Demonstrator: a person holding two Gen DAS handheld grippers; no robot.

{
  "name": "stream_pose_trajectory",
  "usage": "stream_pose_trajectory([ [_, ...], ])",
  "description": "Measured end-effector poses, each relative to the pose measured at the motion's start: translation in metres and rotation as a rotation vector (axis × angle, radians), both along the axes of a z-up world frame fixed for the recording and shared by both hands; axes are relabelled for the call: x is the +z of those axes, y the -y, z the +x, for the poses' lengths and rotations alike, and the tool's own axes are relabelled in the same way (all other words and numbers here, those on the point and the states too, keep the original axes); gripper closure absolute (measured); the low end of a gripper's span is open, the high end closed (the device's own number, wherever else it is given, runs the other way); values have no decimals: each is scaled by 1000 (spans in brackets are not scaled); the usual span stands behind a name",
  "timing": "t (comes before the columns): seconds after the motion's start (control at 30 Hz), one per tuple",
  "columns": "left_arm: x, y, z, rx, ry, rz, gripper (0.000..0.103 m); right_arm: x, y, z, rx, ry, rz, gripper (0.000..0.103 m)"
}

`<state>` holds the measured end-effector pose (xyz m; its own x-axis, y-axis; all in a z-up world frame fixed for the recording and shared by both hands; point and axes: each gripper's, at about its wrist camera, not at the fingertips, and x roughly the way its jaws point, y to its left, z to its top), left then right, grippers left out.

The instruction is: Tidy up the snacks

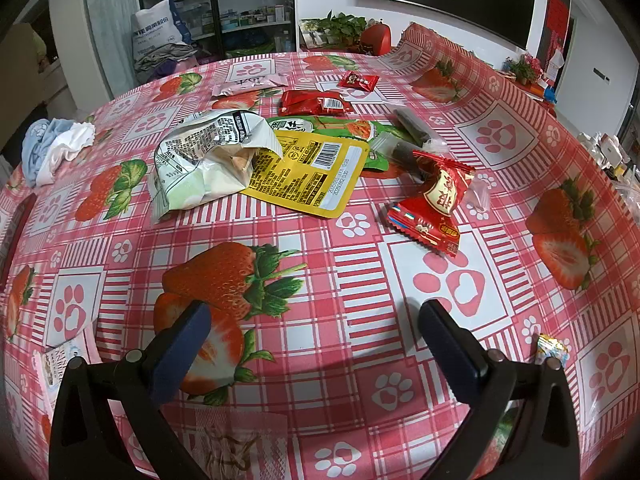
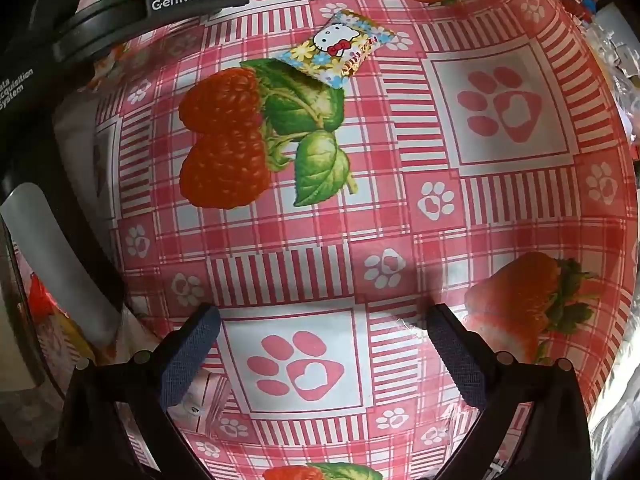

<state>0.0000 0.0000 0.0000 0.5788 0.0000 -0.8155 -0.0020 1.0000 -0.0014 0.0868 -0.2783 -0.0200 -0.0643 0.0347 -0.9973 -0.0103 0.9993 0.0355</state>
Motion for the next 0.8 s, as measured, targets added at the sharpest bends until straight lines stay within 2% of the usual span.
stream_pose_trajectory([
  [0.2, 0, 0, 0, 0, 0, 0, 0, 0, -1, 5, -1, -4, -3, 0],
  [0.33, 0, 0, 0, 0, 0, 0, 0, -2, -1, 1, -31, -41, -1, 0],
  [0.5, 0, 0, 0, 0, 0, 0, 0, -3, 0, -7, -37, -14, 4, 0],
  [0.8, 0, 0, 0, 0, 0, 1, 0, -6, -4, -14, -44, -31, 6, 0],
])
